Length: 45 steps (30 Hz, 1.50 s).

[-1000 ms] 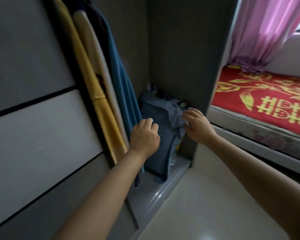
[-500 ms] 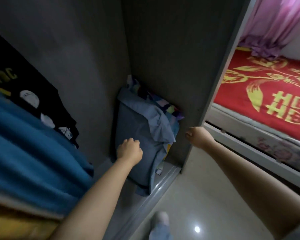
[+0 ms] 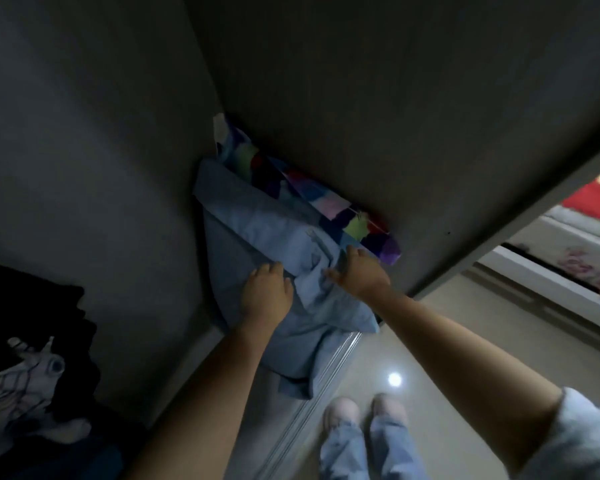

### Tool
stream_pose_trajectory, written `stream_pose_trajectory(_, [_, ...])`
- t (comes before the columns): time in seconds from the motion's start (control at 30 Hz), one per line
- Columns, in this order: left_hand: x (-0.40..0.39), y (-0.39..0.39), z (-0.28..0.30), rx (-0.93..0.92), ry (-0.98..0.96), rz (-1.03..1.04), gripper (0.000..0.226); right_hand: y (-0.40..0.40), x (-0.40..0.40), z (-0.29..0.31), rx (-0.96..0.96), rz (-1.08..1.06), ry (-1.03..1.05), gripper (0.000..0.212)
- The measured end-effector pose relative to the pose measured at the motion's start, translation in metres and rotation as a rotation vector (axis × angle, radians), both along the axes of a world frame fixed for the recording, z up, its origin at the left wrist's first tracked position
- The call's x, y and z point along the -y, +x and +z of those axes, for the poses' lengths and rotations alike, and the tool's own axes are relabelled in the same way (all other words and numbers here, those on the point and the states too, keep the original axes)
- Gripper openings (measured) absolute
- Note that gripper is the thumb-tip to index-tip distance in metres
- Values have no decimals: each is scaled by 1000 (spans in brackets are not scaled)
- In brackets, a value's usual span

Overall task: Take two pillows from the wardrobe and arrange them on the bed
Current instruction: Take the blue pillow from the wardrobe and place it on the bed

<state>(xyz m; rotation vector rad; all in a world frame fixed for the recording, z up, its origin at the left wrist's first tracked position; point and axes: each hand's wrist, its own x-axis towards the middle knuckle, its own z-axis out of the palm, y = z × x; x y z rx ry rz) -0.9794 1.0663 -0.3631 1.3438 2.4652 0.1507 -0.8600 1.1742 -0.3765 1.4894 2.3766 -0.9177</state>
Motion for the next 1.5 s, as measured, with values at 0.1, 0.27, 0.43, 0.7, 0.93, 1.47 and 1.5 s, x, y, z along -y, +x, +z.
stream_pose_trajectory(0.1, [-13,-10,-14,-9,58,32,34,-12,-9,-18,3,25,-53,41])
stream_pose_trajectory(0.27, [-40,-44,-15,-210,-32,-243,85,3,-13,-23,-58,402,-66,12])
stream_pose_trajectory(0.43, [-63,-72,-12,-216,-446,-692,89,33,7,-21,-109,570,-13,23])
stream_pose_trajectory(0.7, [-36,-31,-2,-229,-372,-797,38,85,40,-20,-121,448,-49,18])
stream_pose_trajectory(0.93, [25,70,37,-252,133,-942,37,174,73,-5,-6,534,-86,21])
stream_pose_trajectory(1.47, [-51,388,107,-388,670,-1125,49,475,29,110,-35,159,723,30])
stream_pose_trajectory(1.5, [-66,399,108,-391,691,-1121,48,486,16,112,-56,136,772,22])
